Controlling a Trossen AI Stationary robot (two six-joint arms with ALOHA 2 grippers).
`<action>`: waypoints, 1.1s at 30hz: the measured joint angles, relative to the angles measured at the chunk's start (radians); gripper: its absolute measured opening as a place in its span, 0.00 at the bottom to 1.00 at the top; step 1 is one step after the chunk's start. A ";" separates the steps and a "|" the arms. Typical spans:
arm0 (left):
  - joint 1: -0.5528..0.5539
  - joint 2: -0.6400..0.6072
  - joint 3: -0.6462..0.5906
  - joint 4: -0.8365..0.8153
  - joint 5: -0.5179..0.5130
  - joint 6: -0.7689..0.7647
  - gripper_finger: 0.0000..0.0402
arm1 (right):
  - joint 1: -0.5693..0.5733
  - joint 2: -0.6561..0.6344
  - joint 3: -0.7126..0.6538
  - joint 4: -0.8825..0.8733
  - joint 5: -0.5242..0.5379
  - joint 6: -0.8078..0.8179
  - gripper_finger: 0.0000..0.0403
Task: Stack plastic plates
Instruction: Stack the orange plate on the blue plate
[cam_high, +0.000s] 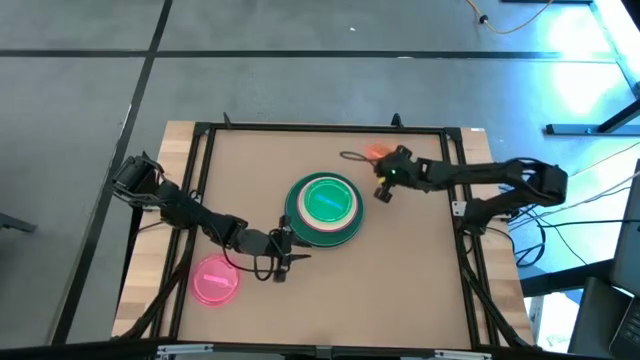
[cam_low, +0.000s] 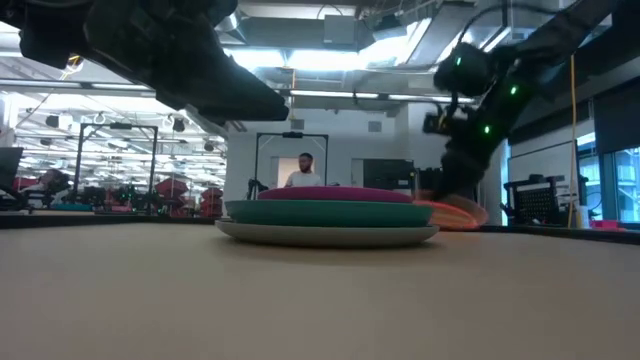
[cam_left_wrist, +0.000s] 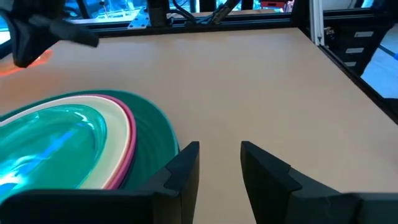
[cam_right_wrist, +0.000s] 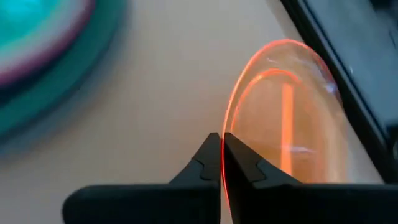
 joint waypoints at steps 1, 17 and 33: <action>0.000 0.000 0.000 -0.001 -0.001 0.000 0.28 | 0.024 -0.013 0.000 0.013 -0.001 -0.001 0.00; 0.000 0.000 0.000 -0.006 -0.002 0.000 0.28 | 0.362 -0.041 0.000 0.373 -0.158 -0.117 0.00; 0.007 0.000 0.000 0.010 -0.007 0.003 0.28 | 0.385 0.156 0.000 0.571 -0.253 -0.065 0.01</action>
